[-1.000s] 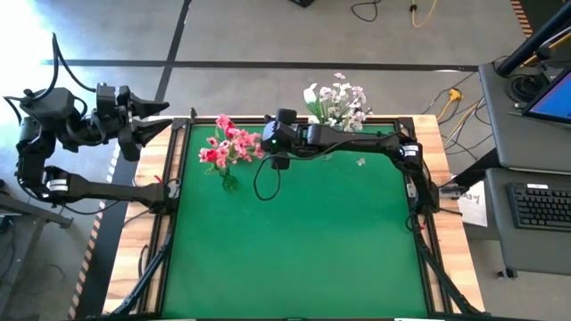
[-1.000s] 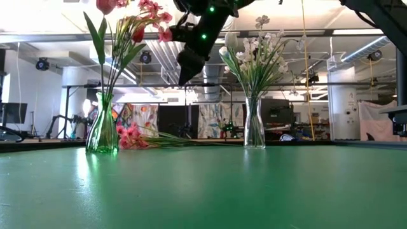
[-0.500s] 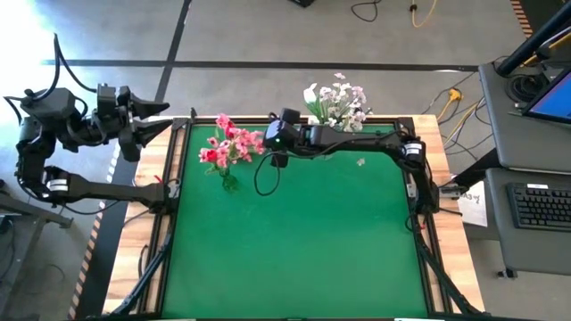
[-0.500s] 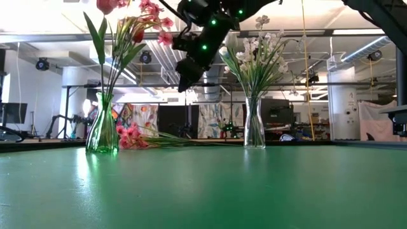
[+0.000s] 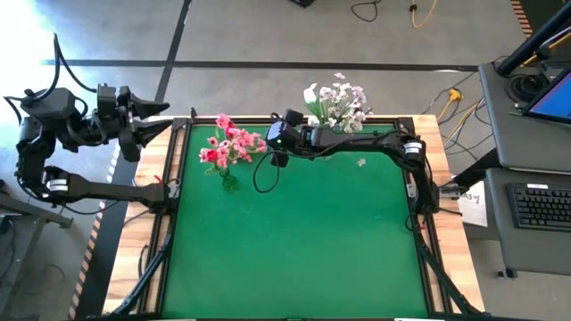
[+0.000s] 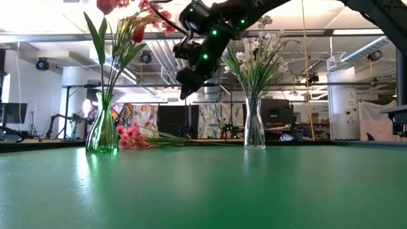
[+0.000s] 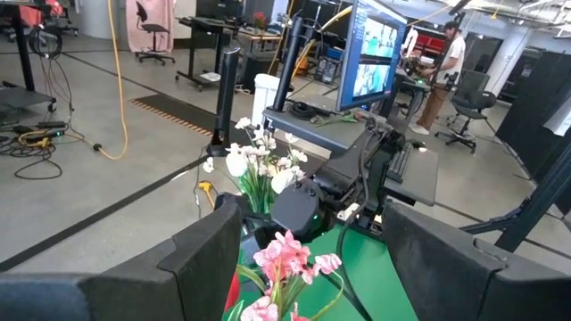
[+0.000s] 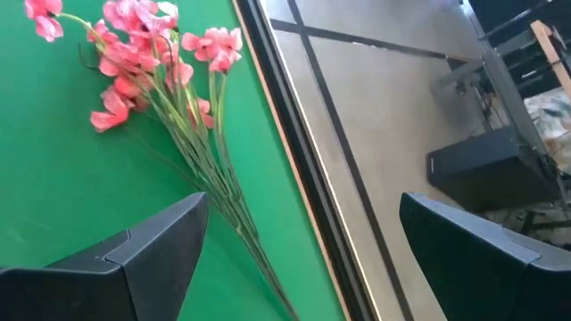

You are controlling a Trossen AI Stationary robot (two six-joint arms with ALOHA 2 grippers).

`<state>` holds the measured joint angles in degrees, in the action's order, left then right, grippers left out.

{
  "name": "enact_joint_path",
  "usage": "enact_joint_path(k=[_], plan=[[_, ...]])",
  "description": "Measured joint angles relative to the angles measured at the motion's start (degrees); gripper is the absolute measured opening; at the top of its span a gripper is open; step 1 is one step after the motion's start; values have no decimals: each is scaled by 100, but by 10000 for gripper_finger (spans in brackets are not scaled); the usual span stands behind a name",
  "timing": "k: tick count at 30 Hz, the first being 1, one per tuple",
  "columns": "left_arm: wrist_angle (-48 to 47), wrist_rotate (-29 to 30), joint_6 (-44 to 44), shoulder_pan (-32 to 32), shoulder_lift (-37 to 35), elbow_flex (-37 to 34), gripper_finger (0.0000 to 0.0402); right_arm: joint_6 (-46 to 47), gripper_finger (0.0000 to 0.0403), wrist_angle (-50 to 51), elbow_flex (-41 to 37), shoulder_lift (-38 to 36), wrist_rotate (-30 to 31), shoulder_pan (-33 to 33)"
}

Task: Sort flowers into vase by color
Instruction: Put the pink flowers into the green vase

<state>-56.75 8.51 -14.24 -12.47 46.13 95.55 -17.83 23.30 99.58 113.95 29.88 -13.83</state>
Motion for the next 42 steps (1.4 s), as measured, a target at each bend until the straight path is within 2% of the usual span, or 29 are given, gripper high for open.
enact_joint_path(k=[8, 17, 27, 30, 38, 42], plan=[[-7, -2, 0, 0, 0, 0, 259, -248, 362, -553, -315, 37, -335, -52], [-11, -2, 2, 2, 2, 0, 259, -493, 362, -935, -771, 50, -335, -92], [-13, 0, 2, 2, 0, 0, 259, -603, 362, -1023, -744, 153, -316, 34], [-12, 0, 2, 0, 2, 0, 259, -630, 362, -1039, -744, 153, -219, 129], [-12, 0, 24, 0, 2, -2, 259, -778, 362, -1079, -727, 153, 601, 373], [-11, 0, 26, 1, 2, -2, 259, -781, 362, -1164, -726, 153, 624, 515]])
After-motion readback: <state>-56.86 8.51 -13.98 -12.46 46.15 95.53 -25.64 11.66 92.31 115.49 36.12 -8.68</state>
